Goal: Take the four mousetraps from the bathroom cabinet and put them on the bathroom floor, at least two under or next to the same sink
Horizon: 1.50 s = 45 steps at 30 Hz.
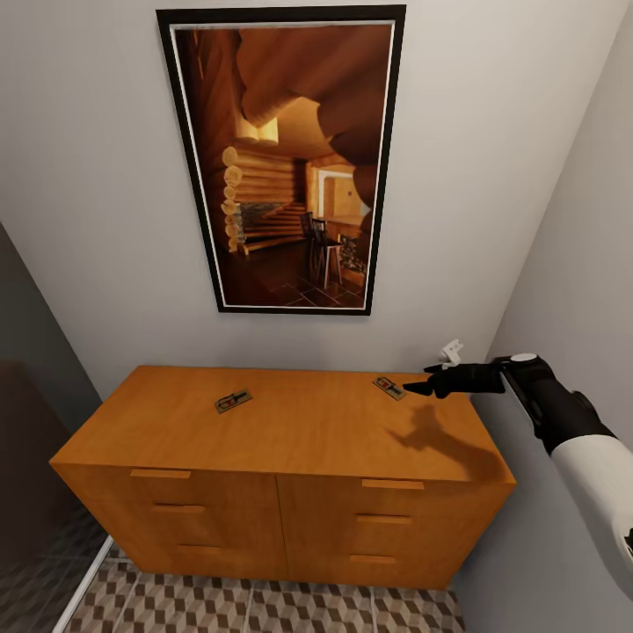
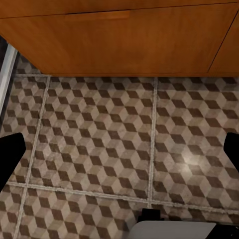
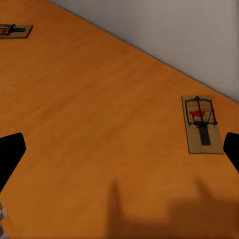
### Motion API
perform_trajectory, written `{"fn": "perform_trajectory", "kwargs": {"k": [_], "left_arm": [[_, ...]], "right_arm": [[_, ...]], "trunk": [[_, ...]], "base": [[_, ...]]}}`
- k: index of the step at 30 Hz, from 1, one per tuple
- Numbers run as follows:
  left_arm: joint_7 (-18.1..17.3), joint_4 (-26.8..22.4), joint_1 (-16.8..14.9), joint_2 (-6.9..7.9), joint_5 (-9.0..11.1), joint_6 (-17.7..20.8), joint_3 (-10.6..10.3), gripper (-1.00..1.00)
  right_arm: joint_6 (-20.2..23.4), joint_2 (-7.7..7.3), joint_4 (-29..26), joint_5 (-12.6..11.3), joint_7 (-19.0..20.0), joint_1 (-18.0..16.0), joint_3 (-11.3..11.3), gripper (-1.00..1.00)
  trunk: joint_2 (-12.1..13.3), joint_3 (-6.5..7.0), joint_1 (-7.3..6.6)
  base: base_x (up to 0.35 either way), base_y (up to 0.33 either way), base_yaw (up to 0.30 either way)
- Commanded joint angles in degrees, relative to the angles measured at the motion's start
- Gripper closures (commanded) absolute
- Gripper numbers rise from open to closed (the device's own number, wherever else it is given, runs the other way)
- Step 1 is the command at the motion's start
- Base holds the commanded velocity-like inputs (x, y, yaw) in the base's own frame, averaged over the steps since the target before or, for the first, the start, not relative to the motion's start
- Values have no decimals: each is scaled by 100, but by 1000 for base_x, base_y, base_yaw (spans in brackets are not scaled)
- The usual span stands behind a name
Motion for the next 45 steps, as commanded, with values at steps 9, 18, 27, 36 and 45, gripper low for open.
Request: {"fn": "perform_trajectory", "kwargs": {"k": [9, 18, 27, 36, 45], "left_arm": [[2, 24, -11, -6, 57, -36, -51, -100], [2, 24, -11, -3, 57, -36, -49, -100], [2, 24, -11, -5, 57, -36, -50, -100], [2, 24, -11, -7, 57, -36, -52, -100], [0, 24, -11, -9, 57, -36, -55, -100]], "right_arm": [[24, -9, 58, 24, 40, -7, -53, -100], [23, -9, 244, 24, 35, -1, -63, -100], [23, -6, 446, 24, 30, -4, -68, -100], [-86, -2, 495, 24, 24, -5, -64, -100], [-194, 14, 502, 24, 2, -5, -53, -100]], "trunk": [[-13, -13, 4], [-13, -13, 4], [-13, -13, 4], [-13, -13, 4], [-13, -13, 4]], "base": [[0, 0, 0], [0, 0, 0], [0, 0, 0], [82, 0, 0], [288, 0, 0]]}}
